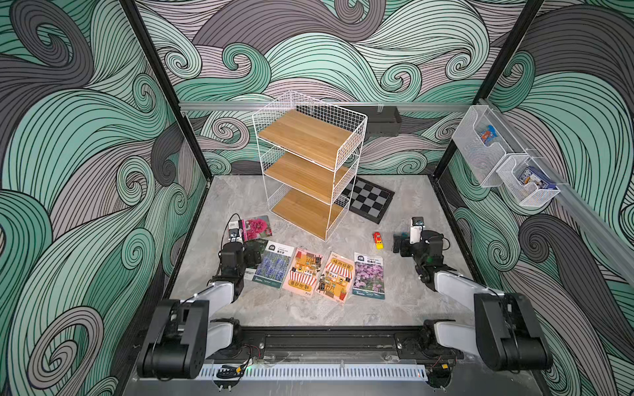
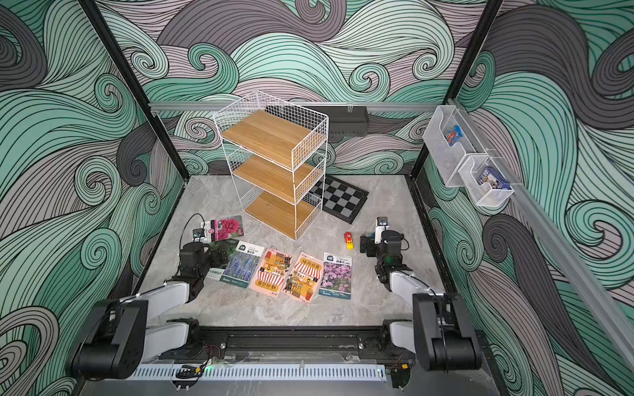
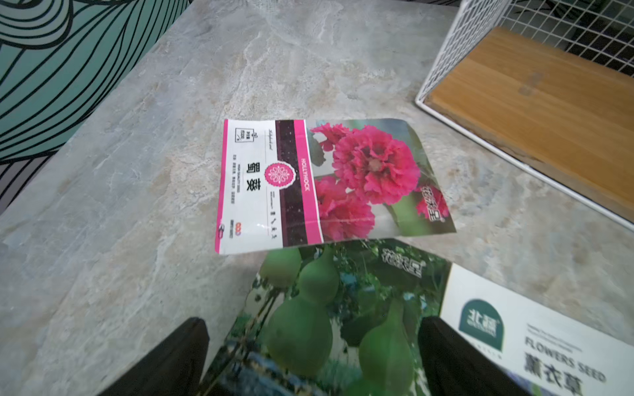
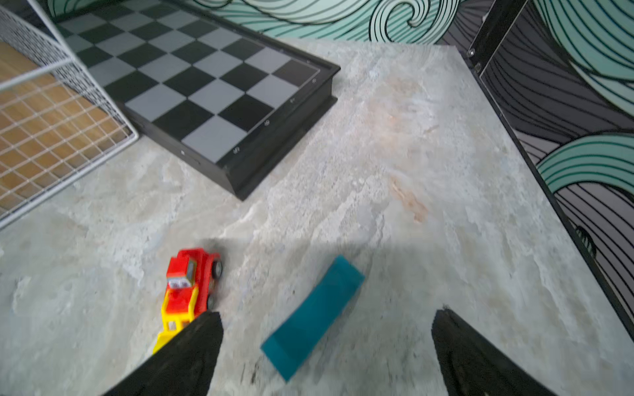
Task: Take the seed bag off the shelf
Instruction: Reset both arms
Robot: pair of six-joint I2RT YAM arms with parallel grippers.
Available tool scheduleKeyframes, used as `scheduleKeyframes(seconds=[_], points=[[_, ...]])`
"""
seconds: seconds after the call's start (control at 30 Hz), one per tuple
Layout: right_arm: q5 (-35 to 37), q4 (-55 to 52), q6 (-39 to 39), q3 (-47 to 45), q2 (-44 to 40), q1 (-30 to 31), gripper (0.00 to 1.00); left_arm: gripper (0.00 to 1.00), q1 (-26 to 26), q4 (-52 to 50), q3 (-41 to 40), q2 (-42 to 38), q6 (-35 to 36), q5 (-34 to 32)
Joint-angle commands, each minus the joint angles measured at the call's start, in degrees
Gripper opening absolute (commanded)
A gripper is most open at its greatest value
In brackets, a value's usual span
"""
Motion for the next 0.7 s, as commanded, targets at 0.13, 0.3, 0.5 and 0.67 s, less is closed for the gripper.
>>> scheduleKeyframes(seconds=[0.13, 0.3, 0.5, 0.67], points=[[-3.9, 6.0, 0.4, 3.1, 3.0, -0.7, 0.99, 0.99, 5.9, 23.5, 4.9, 13.0, -1.5, 12.5], [-4.1, 9.9, 0.8, 1.6, 3.2, -1.3, 0.99, 0.99, 5.9, 13.5, 10.2, 14.9, 0.9, 17.6], [-6.9, 32.4, 1.9, -2.8, 15.0, -2.1, 0.99, 0.99, 4.1, 24.9, 6.2, 16.9, 3.7, 17.6], [-3.4, 30.0, 1.1, -1.6, 15.0, -0.6, 0.99, 0.99, 2.8, 16.3, 10.5, 16.8, 5.1, 15.6]])
